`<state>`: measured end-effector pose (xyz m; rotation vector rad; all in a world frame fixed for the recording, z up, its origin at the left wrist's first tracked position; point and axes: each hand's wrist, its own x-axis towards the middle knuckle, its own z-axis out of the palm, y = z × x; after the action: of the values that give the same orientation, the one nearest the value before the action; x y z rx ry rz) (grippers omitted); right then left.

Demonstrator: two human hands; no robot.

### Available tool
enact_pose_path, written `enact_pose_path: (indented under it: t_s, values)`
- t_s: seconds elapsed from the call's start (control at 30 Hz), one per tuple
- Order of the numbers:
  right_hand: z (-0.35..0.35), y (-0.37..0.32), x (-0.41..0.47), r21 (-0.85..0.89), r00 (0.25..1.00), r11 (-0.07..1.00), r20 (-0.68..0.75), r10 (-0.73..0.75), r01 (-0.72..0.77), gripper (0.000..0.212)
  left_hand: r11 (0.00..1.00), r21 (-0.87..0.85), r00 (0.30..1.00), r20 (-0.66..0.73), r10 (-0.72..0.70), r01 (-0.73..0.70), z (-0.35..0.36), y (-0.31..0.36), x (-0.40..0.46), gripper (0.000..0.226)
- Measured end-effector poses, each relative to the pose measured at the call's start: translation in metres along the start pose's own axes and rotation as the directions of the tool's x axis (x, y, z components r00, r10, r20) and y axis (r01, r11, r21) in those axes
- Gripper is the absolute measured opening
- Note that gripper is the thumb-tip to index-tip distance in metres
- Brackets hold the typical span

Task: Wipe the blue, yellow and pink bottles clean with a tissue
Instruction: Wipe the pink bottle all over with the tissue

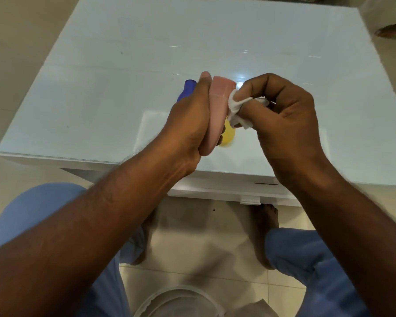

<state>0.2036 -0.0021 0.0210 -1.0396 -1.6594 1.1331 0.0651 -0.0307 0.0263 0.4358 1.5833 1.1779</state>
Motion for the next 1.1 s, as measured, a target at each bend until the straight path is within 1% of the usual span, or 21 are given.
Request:
enact_pose_path:
  t_s: [0.07, 0.13, 0.2, 0.27, 0.37, 0.47, 0.57, 0.63, 0.67, 0.7, 0.8, 0.83, 0.87, 0.97, 1.03, 1.1]
  values:
    - [0.000, 0.003, 0.001, 0.001, 0.998, 0.999, -0.052, 0.044, -0.044, 0.019, 0.998, 0.062, 0.999, -0.033, 0.023, -0.021, 0.002, -0.001, 0.005, 0.064]
    - [0.000, 0.009, 0.002, 0.018, 0.991, 0.993, -0.065, 0.121, -0.120, 0.012, 0.998, 0.059, 0.999, -0.024, 0.037, -0.035, 0.003, -0.003, 0.005, 0.072]
    - [0.000, 0.014, 0.001, 0.034, 0.980, 0.981, -0.052, 0.191, -0.189, 0.013, 0.999, -0.029, 0.999, 0.024, 0.036, -0.036, 0.002, -0.006, 0.003, 0.074]
    - [0.001, 0.015, 0.002, 0.037, 0.973, 0.974, -0.048, 0.226, -0.224, 0.015, 0.991, -0.130, 0.996, 0.072, 0.043, -0.033, 0.001, -0.006, -0.001, 0.067]
    - [-0.001, 0.015, 0.004, 0.099, 0.962, 0.962, -0.068, 0.263, -0.256, 0.015, 0.976, -0.220, 0.988, 0.147, 0.034, -0.001, 0.001, -0.006, -0.002, 0.073]
    - [-0.004, 0.015, 0.007, 0.146, 0.953, 0.950, -0.086, 0.291, -0.277, 0.011, 0.974, -0.225, 0.982, 0.190, 0.003, 0.041, 0.003, -0.004, -0.005, 0.062]
    - [-0.006, 0.015, 0.008, 0.153, 0.948, 0.946, -0.100, 0.301, -0.285, 0.015, 0.970, -0.235, 0.975, 0.224, -0.007, 0.061, 0.003, -0.005, -0.005, 0.068]
    - [-0.007, 0.014, 0.008, 0.165, 0.946, 0.944, -0.108, 0.306, -0.286, 0.018, 0.967, -0.246, 0.967, 0.255, -0.004, 0.069, 0.003, -0.003, -0.008, 0.059]
    - [-0.007, 0.014, 0.008, 0.170, 0.944, 0.942, -0.112, 0.309, -0.288, 0.019, 0.964, -0.256, 0.964, 0.266, -0.008, 0.078, 0.004, -0.003, -0.008, 0.059]
    - [-0.008, 0.014, 0.009, 0.174, 0.943, 0.941, -0.119, 0.312, -0.290, 0.020, 0.960, -0.268, 0.962, 0.273, -0.008, 0.084, 0.004, -0.002, -0.009, 0.062]
    - [-0.010, 0.013, 0.009, 0.196, 0.940, 0.938, -0.133, 0.315, -0.287, 0.021, 0.943, -0.322, 0.962, 0.272, 0.014, 0.077, 0.006, -0.001, -0.008, 0.083]
    - [-0.010, 0.013, 0.008, 0.199, 0.940, 0.938, -0.134, 0.313, -0.284, 0.021, 0.938, -0.339, 0.963, 0.268, 0.020, 0.075, 0.007, 0.000, -0.008, 0.084]
    - [-0.010, 0.013, 0.008, 0.196, 0.941, 0.939, -0.134, 0.311, -0.282, 0.020, 0.937, -0.342, 0.965, 0.263, 0.024, 0.070, 0.008, 0.001, -0.008, 0.078]
    - [-0.010, 0.014, 0.008, 0.170, 0.945, 0.947, -0.134, 0.297, -0.273, 0.019, 0.950, -0.306, 0.966, 0.259, 0.024, 0.058, 0.014, 0.003, -0.007, 0.044]
    - [-0.009, 0.015, 0.009, 0.156, 0.948, 0.951, -0.136, 0.287, -0.265, 0.018, 0.954, -0.293, 0.968, 0.250, 0.017, 0.059, 0.015, 0.002, -0.006, 0.040]
    - [-0.009, 0.014, 0.009, 0.159, 0.947, 0.952, -0.147, 0.285, -0.261, 0.017, 0.959, -0.283, 0.968, 0.247, 0.042, 0.030, 0.013, 0.000, -0.005, 0.036]
